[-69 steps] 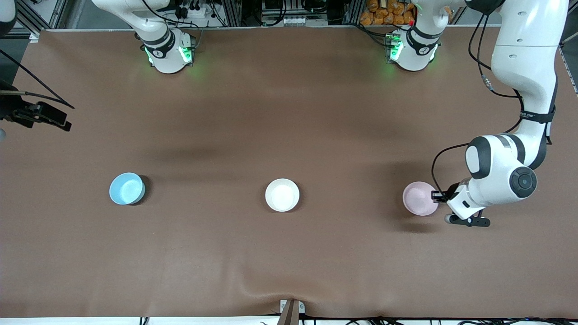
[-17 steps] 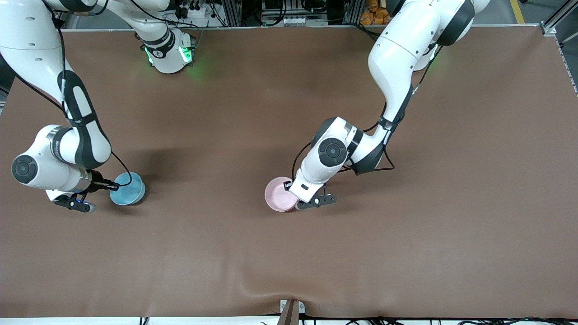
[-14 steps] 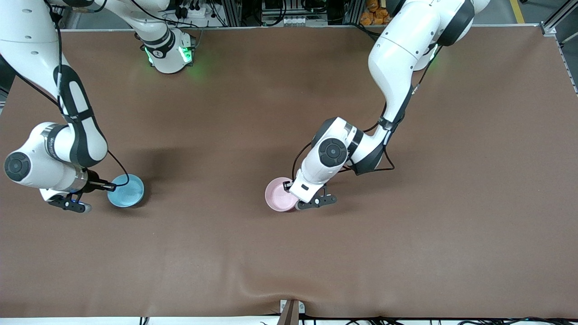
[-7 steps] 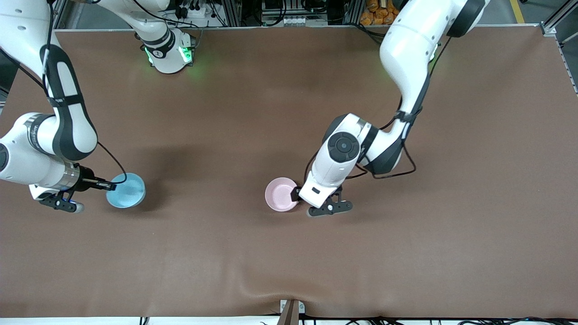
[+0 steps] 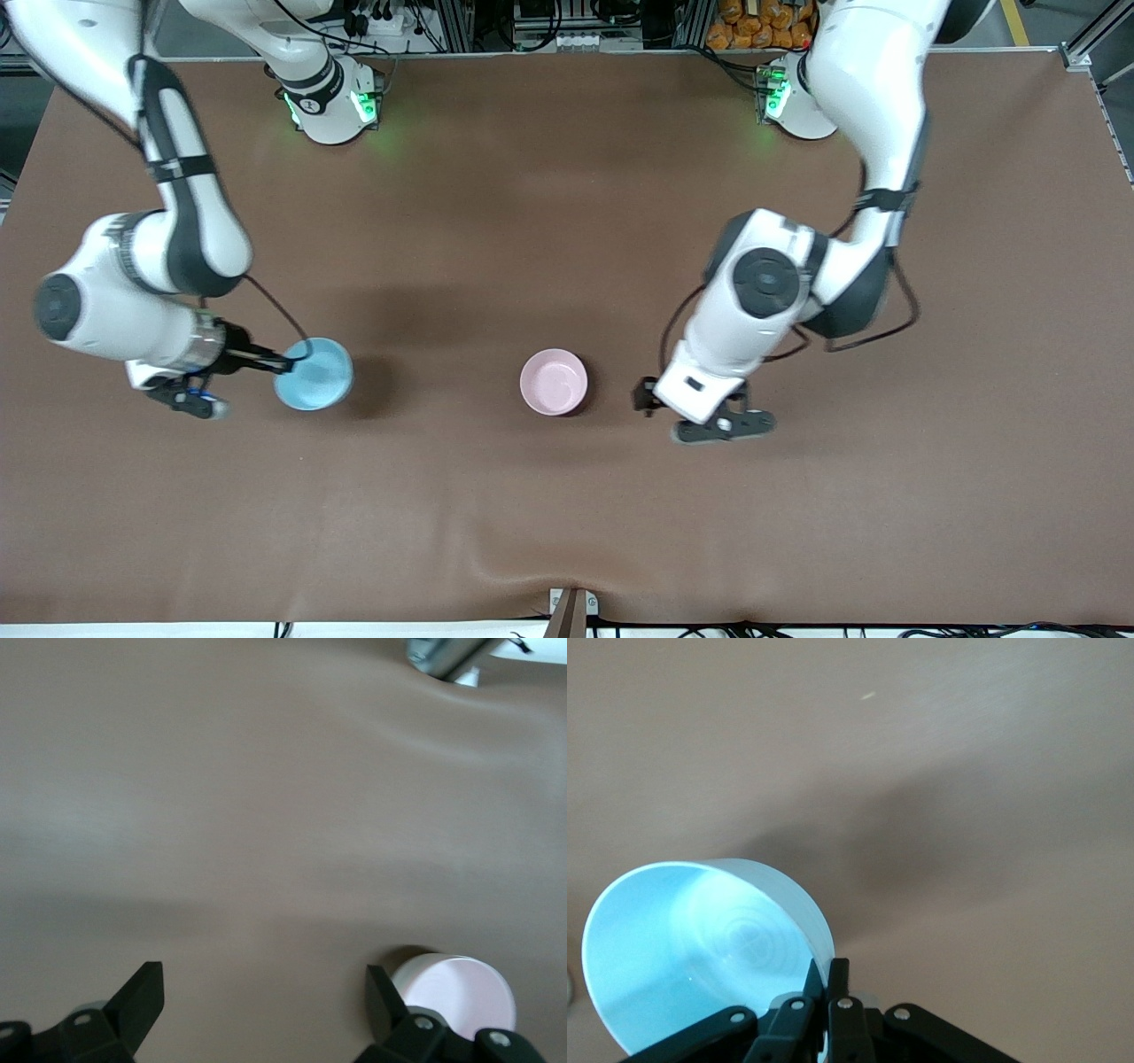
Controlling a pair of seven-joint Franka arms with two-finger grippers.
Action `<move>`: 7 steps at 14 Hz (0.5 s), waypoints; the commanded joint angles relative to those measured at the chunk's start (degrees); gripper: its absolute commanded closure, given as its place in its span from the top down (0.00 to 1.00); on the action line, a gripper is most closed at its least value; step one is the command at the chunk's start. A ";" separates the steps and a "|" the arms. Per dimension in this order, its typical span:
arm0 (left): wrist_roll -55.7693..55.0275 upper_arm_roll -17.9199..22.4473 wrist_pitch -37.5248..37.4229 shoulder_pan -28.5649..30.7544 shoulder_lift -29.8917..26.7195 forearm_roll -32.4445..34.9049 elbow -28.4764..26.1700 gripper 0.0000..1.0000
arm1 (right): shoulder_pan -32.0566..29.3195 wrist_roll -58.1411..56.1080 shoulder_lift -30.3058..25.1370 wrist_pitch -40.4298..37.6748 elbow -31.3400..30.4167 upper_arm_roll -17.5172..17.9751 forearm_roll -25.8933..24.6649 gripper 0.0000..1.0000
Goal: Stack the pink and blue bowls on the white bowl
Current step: 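Carry the blue bowl toward the pink bowl while the left gripper withdraws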
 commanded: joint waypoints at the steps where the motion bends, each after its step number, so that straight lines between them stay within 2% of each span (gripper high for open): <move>1: 3.28 -0.35 -5.82 2.58 -4.26 1.04 -1.11 1.00 | 7.85 11.26 -0.74 -0.33 1.72 -0.57 1.28 0.00; 3: 6.35 -0.35 -9.43 4.60 -6.37 1.04 -1.02 1.00 | 13.91 17.59 -0.30 0.11 3.56 -0.57 3.20 0.00; 5: 7.50 -0.78 -12.16 7.23 -8.13 0.95 -1.20 1.00 | 18.93 20.77 -0.13 1.16 4.27 -0.75 8.73 0.00; 7: 12.05 -0.96 -13.92 9.70 -9.62 0.52 -1.55 1.00 | 21.13 24.02 0.14 2.56 4.45 -0.75 9.28 0.00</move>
